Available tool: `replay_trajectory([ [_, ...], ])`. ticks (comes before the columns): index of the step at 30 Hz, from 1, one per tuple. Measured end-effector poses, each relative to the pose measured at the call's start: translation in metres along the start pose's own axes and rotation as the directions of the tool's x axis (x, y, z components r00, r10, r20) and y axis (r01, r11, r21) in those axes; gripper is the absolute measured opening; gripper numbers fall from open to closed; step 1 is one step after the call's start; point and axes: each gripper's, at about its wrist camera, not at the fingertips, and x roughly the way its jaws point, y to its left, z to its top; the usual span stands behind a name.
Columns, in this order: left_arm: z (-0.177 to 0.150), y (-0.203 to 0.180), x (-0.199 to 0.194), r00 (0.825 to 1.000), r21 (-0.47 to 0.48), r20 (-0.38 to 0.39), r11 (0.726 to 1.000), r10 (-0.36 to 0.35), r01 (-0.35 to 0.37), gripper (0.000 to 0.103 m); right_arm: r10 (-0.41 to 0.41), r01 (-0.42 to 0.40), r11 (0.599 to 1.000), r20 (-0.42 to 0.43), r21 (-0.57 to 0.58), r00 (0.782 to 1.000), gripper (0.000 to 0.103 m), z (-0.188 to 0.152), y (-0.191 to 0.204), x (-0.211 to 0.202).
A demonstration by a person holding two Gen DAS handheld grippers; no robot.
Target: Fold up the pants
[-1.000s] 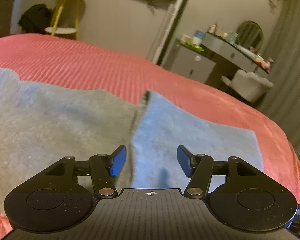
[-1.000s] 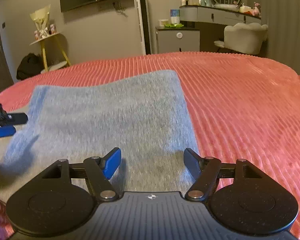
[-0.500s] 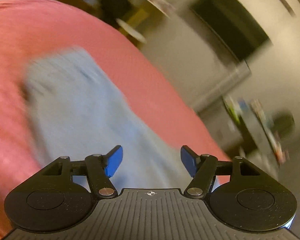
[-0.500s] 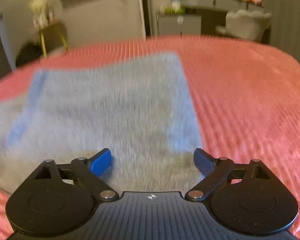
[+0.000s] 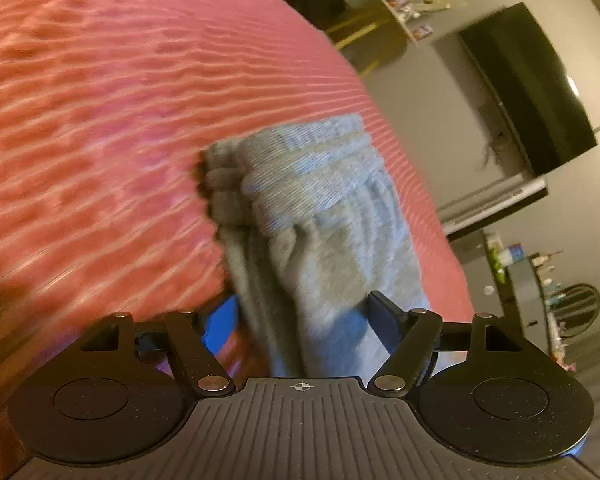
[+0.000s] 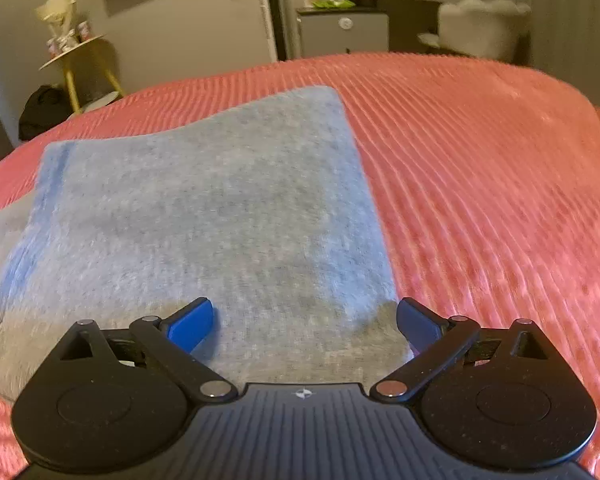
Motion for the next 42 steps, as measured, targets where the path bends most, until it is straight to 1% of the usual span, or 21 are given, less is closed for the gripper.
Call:
replay_trajectory([
  [4, 0.008, -0.010, 0.017, 1.000, 0.028, -0.005, 1.000, 0.002, -0.002, 0.078, 0.026, -0.026, 0.997, 0.007, 0.069, 1.000, 0.099, 0.001, -0.010, 0.001],
  [6, 0.009, -0.016, 0.023, 1.000, 0.057, -0.016, 0.998, 0.025, -0.024, 0.057, 0.029, -0.030, 0.998, 0.013, 0.060, 0.999, 0.099, 0.001, -0.008, 0.001],
  [7, 0.010, -0.020, 0.026, 0.998, 0.074, -0.018, 0.996, 0.056, -0.054, 0.035, 0.023, -0.023, 0.998, 0.012, 0.050, 1.000, 0.099, 0.001, -0.006, 0.002],
  [8, 0.012, -0.020, 0.027, 0.997, 0.072, -0.028, 0.995, 0.074, -0.071, 0.026, 0.016, -0.016, 0.999, 0.011, 0.039, 1.000, 0.099, 0.001, -0.004, 0.003],
  [10, 0.010, -0.028, 0.017, 0.998, 0.113, -0.004, 0.992, 0.064, -0.064, 0.020, 0.011, -0.011, 1.000, 0.013, 0.029, 1.000, 0.099, 0.001, -0.002, 0.003],
  [12, 0.001, -0.056, 0.004, 0.995, 0.271, 0.057, 0.958, 0.082, -0.095, 0.018, 0.014, -0.015, 0.999, 0.019, 0.032, 1.000, 0.099, 0.001, -0.002, 0.002],
  [15, -0.026, -0.121, -0.019, 0.985, 0.553, 0.160, 0.822, 0.059, -0.139, 0.017, 0.030, -0.031, 0.998, 0.029, 0.051, 0.999, 0.099, 0.001, -0.005, 0.001],
  [19, -0.069, -0.194, -0.041, 0.984, 0.733, 0.160, 0.678, -0.078, -0.065, 0.017, 0.064, -0.068, 0.995, 0.053, 0.076, 0.997, 0.099, 0.001, -0.009, -0.004],
  [20, -0.083, -0.212, -0.044, 0.984, 0.776, 0.141, 0.629, -0.107, -0.043, 0.017, 0.073, -0.078, 0.993, 0.061, 0.085, 0.995, 0.099, 0.001, -0.011, -0.007],
  [23, -0.142, -0.260, -0.049, 0.979, 0.891, 0.043, 0.450, -0.198, 0.052, 0.018, 0.107, -0.119, 0.985, 0.100, 0.121, 0.989, 0.099, 0.001, -0.017, -0.015],
  [24, -0.162, -0.271, -0.049, 0.977, 0.910, 0.003, 0.406, -0.214, 0.086, 0.018, 0.121, -0.136, 0.981, 0.117, 0.135, 0.986, 0.099, 0.001, -0.020, -0.019],
  [26, -0.205, -0.288, -0.040, 0.974, 0.929, -0.091, 0.334, -0.208, 0.158, 0.023, 0.159, -0.181, 0.971, 0.147, 0.156, 0.976, 0.099, 0.002, -0.025, -0.025],
  [27, -0.225, -0.293, -0.034, 0.975, 0.932, -0.130, 0.312, -0.181, 0.183, 0.027, 0.179, -0.206, 0.965, 0.164, 0.165, 0.970, 0.099, 0.001, -0.027, -0.028],
  [28, -0.245, -0.294, -0.026, 0.976, 0.932, -0.165, 0.302, -0.145, 0.203, 0.039, 0.200, -0.230, 0.958, 0.177, 0.168, 0.964, 0.099, 0.001, -0.029, -0.031],
  [29, -0.259, -0.294, -0.016, 0.974, 0.927, -0.195, 0.304, -0.115, 0.222, 0.046, 0.224, -0.256, 0.952, 0.189, 0.170, 0.956, 0.099, 0.000, -0.030, -0.033],
  [31, -0.282, -0.284, 0.000, 0.961, 0.907, -0.276, 0.327, -0.020, 0.267, 0.046, 0.266, -0.300, 0.940, 0.204, 0.162, 0.942, 0.099, -0.001, -0.031, -0.039],
  [33, -0.284, -0.272, 0.002, 0.958, 0.876, -0.287, 0.400, -0.017, 0.270, 0.048, 0.323, -0.354, 0.924, 0.201, 0.147, 0.925, 0.099, -0.002, -0.031, -0.042],
  [35, -0.274, -0.254, -0.008, 0.965, 0.825, -0.262, 0.510, -0.036, 0.243, 0.064, 0.383, -0.409, 0.904, 0.186, 0.127, 0.905, 0.099, -0.003, -0.027, -0.043],
  [37, -0.261, -0.238, -0.018, 0.979, 0.778, -0.204, 0.604, -0.014, 0.171, 0.068, 0.475, -0.490, 0.859, 0.129, 0.145, 0.870, 0.099, -0.003, -0.024, -0.038],
  [40, -0.242, -0.218, -0.034, 0.993, 0.720, -0.112, 0.691, 0.023, 0.065, 0.068, 0.562, -0.554, 0.802, 0.034, 0.223, 0.826, 0.099, -0.002, -0.018, -0.022],
  [42, -0.234, -0.208, -0.034, 0.995, 0.690, -0.068, 0.724, 0.069, -0.003, 0.073, 0.565, -0.544, 0.790, 0.010, 0.282, 0.825, 0.099, 0.003, -0.016, -0.011],
])
